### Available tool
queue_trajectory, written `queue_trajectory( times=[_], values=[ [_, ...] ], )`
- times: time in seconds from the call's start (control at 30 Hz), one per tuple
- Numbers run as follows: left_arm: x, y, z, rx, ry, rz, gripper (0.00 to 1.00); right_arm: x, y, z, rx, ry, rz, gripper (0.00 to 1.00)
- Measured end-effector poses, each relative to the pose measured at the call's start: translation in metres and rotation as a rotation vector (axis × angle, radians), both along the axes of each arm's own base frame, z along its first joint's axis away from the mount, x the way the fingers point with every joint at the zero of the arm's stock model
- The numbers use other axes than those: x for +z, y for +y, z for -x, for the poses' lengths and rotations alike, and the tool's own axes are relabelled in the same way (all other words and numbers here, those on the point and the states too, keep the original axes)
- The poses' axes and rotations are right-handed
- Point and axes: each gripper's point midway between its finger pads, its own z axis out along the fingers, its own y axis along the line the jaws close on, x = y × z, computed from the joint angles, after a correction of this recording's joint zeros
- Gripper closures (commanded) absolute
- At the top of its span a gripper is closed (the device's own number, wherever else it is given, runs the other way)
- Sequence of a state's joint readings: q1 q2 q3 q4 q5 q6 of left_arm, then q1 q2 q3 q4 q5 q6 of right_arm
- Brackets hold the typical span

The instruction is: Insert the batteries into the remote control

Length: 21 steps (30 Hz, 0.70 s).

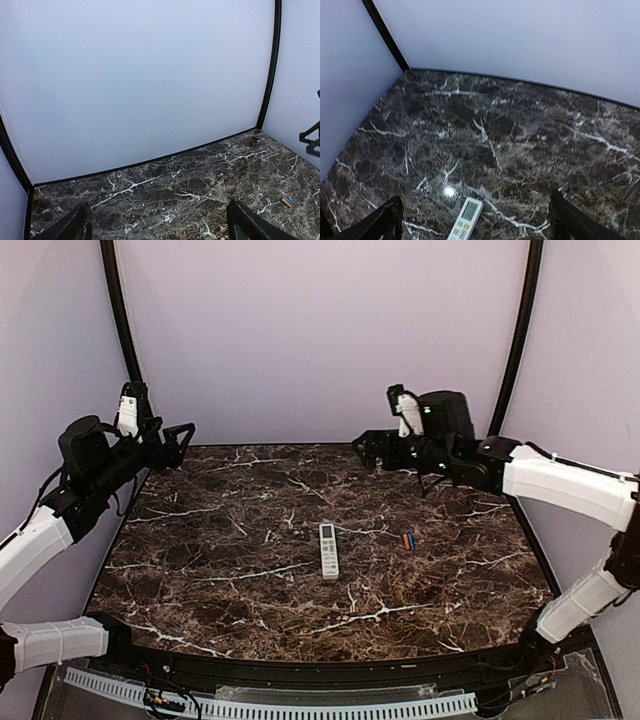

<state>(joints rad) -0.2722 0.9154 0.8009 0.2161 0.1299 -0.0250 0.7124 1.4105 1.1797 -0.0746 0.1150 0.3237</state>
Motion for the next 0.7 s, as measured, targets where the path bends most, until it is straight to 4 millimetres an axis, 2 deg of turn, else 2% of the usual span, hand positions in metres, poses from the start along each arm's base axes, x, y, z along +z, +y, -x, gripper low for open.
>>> queue_trajectory(
  times=[0.1, 0.17, 0.23, 0.33, 0.47, 0.53, 0.63, 0.7],
  values=[
    [-0.021, 0.008, 0.006, 0.034, 0.086, -0.003, 0.08, -0.067, 0.058, 0.017, -0.003, 0.181, 0.170, 0.01],
    [-0.035, 0.012, 0.014, 0.049, 0.120, -0.011, 0.08, -0.119, 0.082, 0.031, -0.002, 0.295, 0.296, 0.01],
    [-0.049, 0.016, 0.023, 0.060, 0.140, -0.018, 0.08, -0.168, 0.094, 0.049, 0.001, 0.391, 0.409, 0.01],
    [-0.064, 0.019, 0.037, 0.058, 0.137, -0.019, 0.08, -0.221, 0.097, 0.071, -0.001, 0.509, 0.531, 0.01],
    [-0.070, 0.019, 0.047, 0.048, 0.111, -0.015, 0.08, -0.254, 0.093, 0.084, -0.015, 0.606, 0.586, 0.07],
    [-0.069, 0.018, 0.048, 0.043, 0.100, -0.015, 0.08, -0.258, 0.093, 0.088, -0.016, 0.632, 0.590, 0.14],
    [-0.069, 0.015, 0.048, 0.033, 0.095, -0.020, 0.08, -0.260, 0.096, 0.088, -0.024, 0.649, 0.581, 0.32],
    [-0.069, 0.014, 0.048, 0.028, 0.092, -0.025, 0.08, -0.262, 0.097, 0.089, -0.018, 0.653, 0.582, 0.36]
  ],
)
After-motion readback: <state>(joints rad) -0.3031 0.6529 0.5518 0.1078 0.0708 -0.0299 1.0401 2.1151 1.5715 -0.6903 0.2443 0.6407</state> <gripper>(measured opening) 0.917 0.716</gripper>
